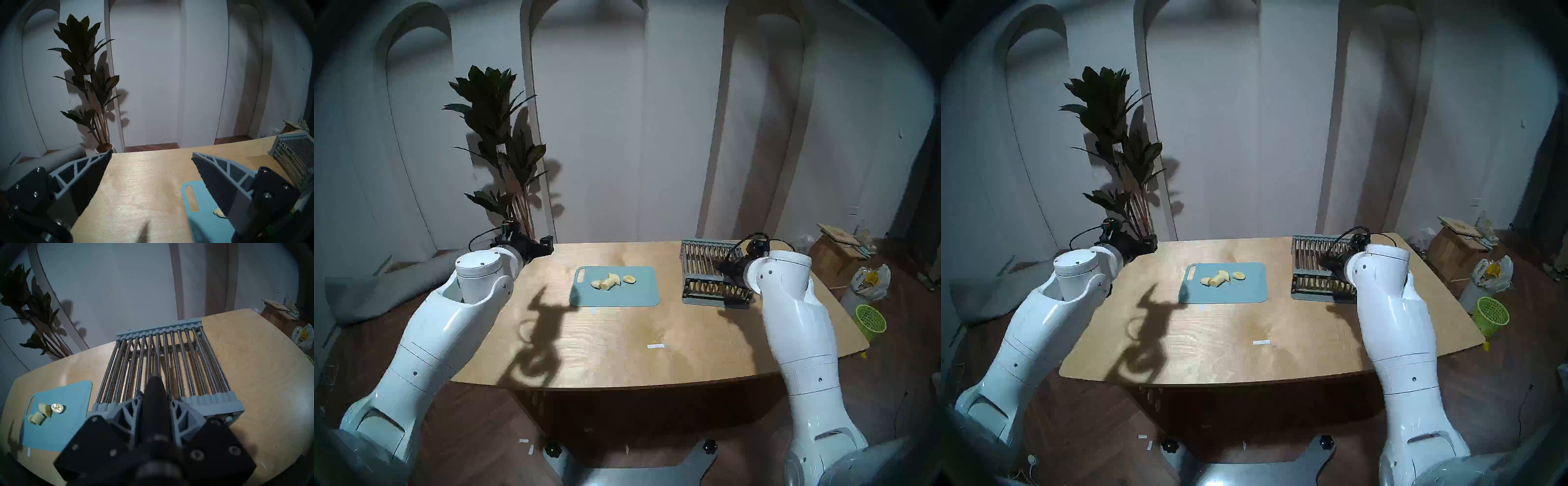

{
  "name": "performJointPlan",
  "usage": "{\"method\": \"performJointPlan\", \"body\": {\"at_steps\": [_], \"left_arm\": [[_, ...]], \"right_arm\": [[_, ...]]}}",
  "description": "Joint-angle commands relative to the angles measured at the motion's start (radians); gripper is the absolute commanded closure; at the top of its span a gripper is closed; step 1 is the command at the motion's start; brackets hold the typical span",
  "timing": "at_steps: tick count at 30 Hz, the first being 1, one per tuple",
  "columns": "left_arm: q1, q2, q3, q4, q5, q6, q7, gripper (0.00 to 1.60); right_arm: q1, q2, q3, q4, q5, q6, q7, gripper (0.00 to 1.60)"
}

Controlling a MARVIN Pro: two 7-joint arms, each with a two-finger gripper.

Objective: Cut the banana into four pieces on the cutting board

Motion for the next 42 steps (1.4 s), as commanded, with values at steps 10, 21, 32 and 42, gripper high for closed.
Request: {"method": "performJointPlan", "body": {"at_steps": [10,21,32,42], "left_arm": [[-0.018,-0.002,-0.008,-0.017,0.001,-0.008,-0.001,0.00],[-0.018,-0.002,-0.008,-0.018,0.001,-0.009,-0.001,0.00],[-0.018,-0.001,-0.008,-0.017,0.001,-0.008,-0.001,0.00],[-0.018,-0.001,-0.007,-0.015,0.001,-0.006,-0.002,0.00]], "right_arm": [[0.112,0.049,-0.063,0.082,-0.042,-0.033,0.037,1.60],[0.051,0.029,-0.038,0.012,-0.020,-0.004,0.037,0.00],[0.000,0.071,-0.070,-0.131,-0.098,-0.145,0.056,0.00],[-0.087,0.148,-0.097,-0.237,-0.234,-0.317,0.091,0.00]]}}
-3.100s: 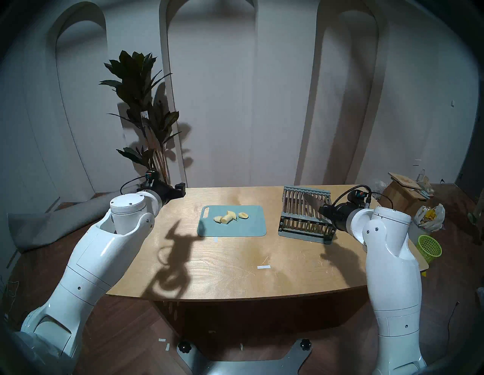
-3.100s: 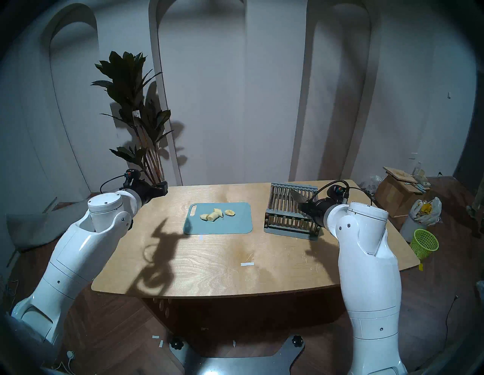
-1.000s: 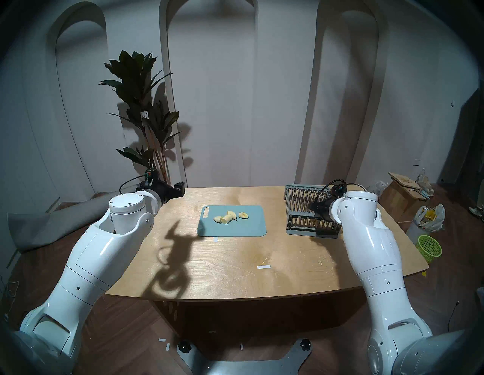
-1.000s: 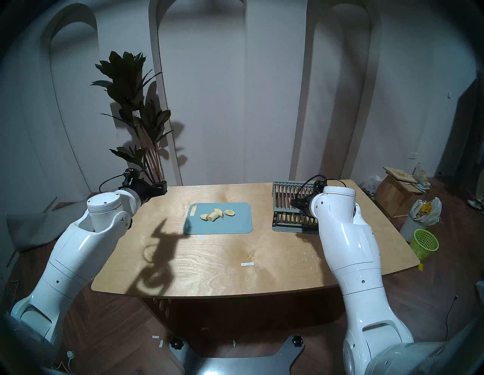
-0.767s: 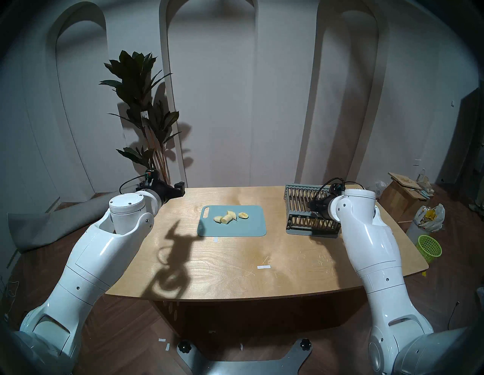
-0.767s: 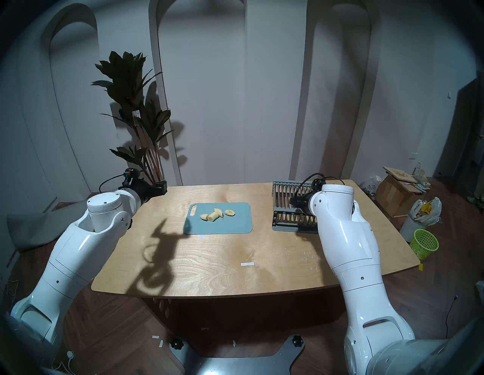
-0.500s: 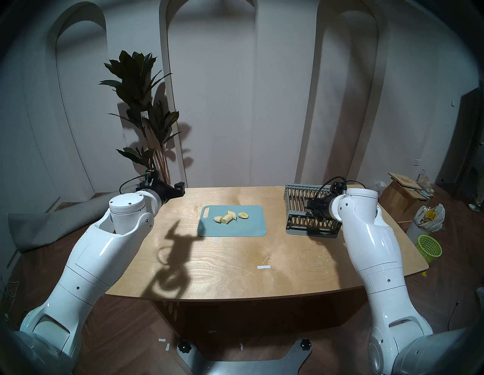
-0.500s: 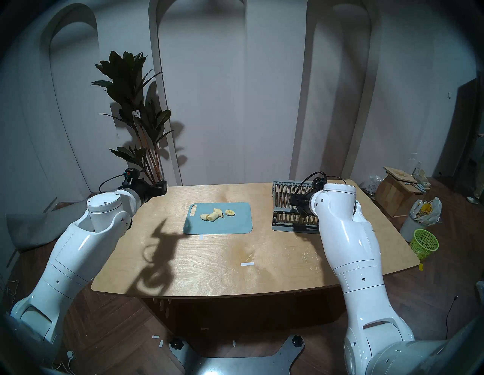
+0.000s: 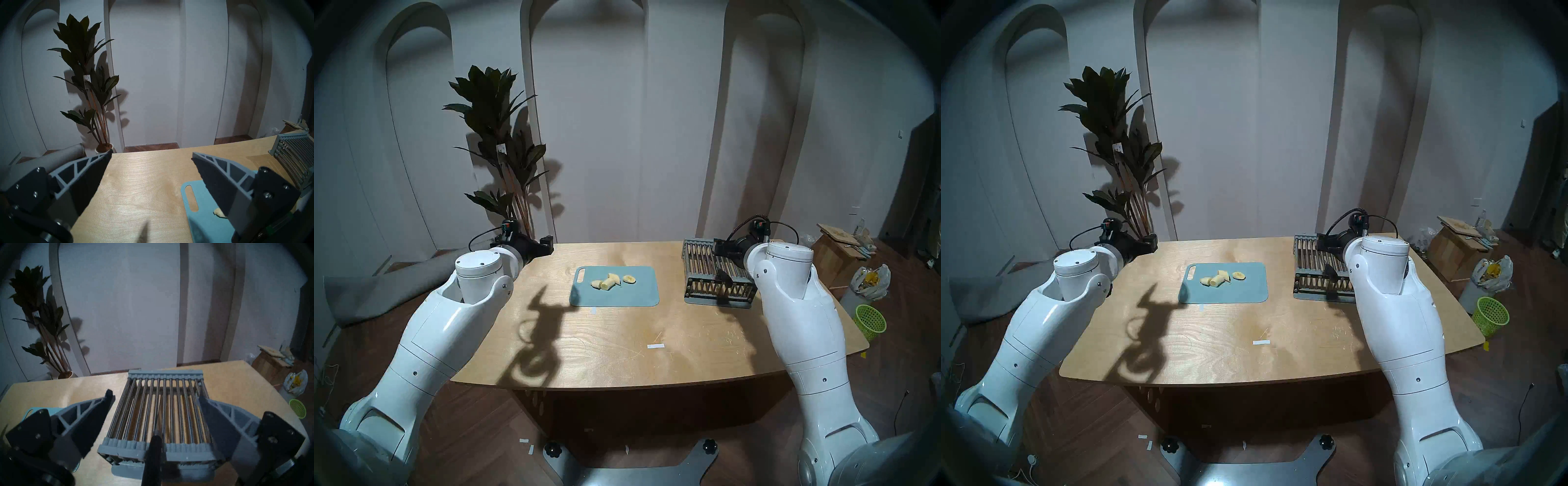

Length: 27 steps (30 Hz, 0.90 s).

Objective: Cut the banana into four pieces on the cutting board

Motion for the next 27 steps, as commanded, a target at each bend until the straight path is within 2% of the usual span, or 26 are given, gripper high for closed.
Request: {"method": "performJointPlan", "body": {"at_steps": [1,2,9,16,23,27], "left_arm": [[-0.018,-0.001,-0.007,-0.015,0.001,-0.006,-0.001,0.00],[-0.018,-0.001,-0.007,-0.015,0.001,-0.006,-0.001,0.00],[-0.018,-0.001,-0.007,-0.015,0.001,-0.006,-0.001,0.00],[-0.018,-0.001,-0.007,-0.015,0.001,-0.006,-0.001,0.00],[-0.018,-0.001,-0.007,-0.015,0.001,-0.006,-0.001,0.00],[-0.018,-0.001,-0.008,-0.015,0.001,-0.006,-0.001,0.00]], "right_arm": [[-0.061,0.062,-0.001,-0.082,-0.070,-0.129,0.031,0.00],[-0.066,0.066,0.005,-0.090,-0.075,-0.118,0.038,0.00],[-0.134,0.094,0.056,-0.126,-0.116,-0.241,0.059,0.00],[-0.210,0.111,0.098,-0.134,-0.142,-0.327,0.085,0.00],[-0.320,0.090,0.156,-0.122,-0.151,-0.449,0.116,0.00],[-0.354,0.076,0.170,-0.112,-0.148,-0.499,0.125,0.00]]}}
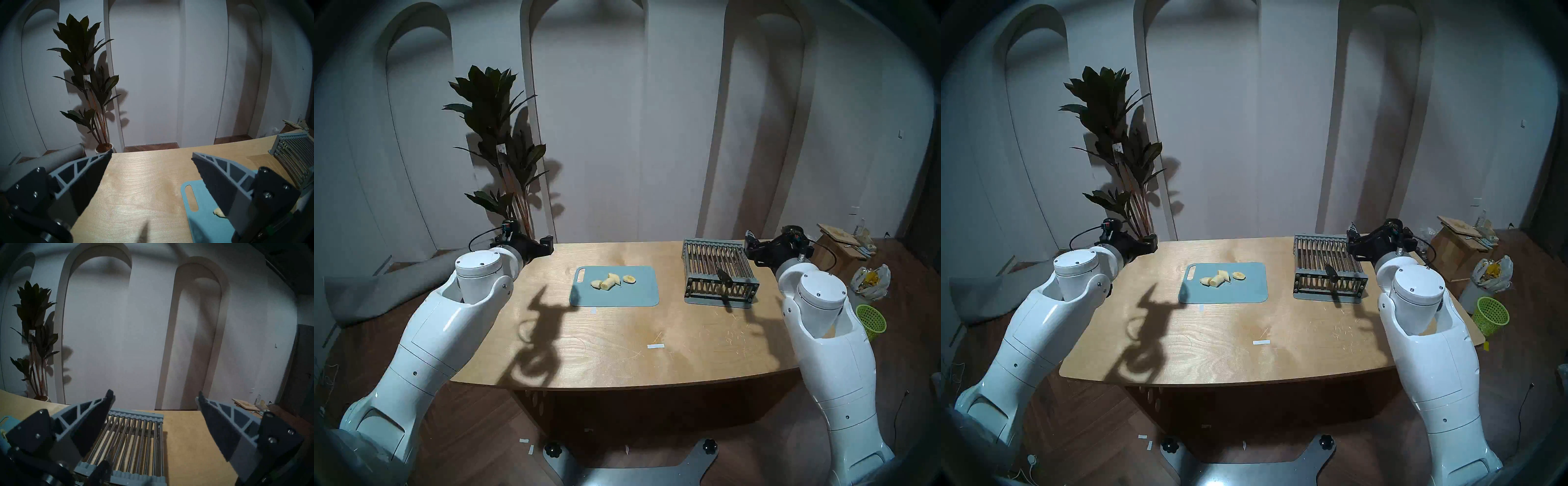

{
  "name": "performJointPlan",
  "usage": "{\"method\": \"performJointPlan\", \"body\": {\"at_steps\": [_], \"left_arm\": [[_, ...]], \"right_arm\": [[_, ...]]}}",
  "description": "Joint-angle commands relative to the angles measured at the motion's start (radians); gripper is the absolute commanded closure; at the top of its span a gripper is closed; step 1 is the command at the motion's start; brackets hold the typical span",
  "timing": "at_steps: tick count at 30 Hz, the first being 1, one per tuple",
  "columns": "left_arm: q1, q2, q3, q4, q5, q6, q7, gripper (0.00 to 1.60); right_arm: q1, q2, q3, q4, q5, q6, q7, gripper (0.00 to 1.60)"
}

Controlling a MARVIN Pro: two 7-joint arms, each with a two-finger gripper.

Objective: Cut the banana into four pieces on the cutting board

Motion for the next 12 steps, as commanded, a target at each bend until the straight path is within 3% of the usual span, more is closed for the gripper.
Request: {"method": "performJointPlan", "body": {"at_steps": [1,10,12], "left_arm": [[-0.018,-0.002,-0.008,-0.016,0.001,-0.007,0.000,0.00],[-0.018,-0.002,-0.008,-0.016,0.001,-0.007,0.000,0.00],[-0.018,-0.002,-0.008,-0.016,0.001,-0.007,0.000,0.00]], "right_arm": [[-0.097,-0.035,0.046,0.000,0.001,-0.107,0.021,0.00],[-0.144,-0.095,0.074,0.020,-0.010,-0.261,0.048,0.00],[-0.145,-0.096,0.077,0.017,-0.011,-0.257,0.058,0.00]]}}
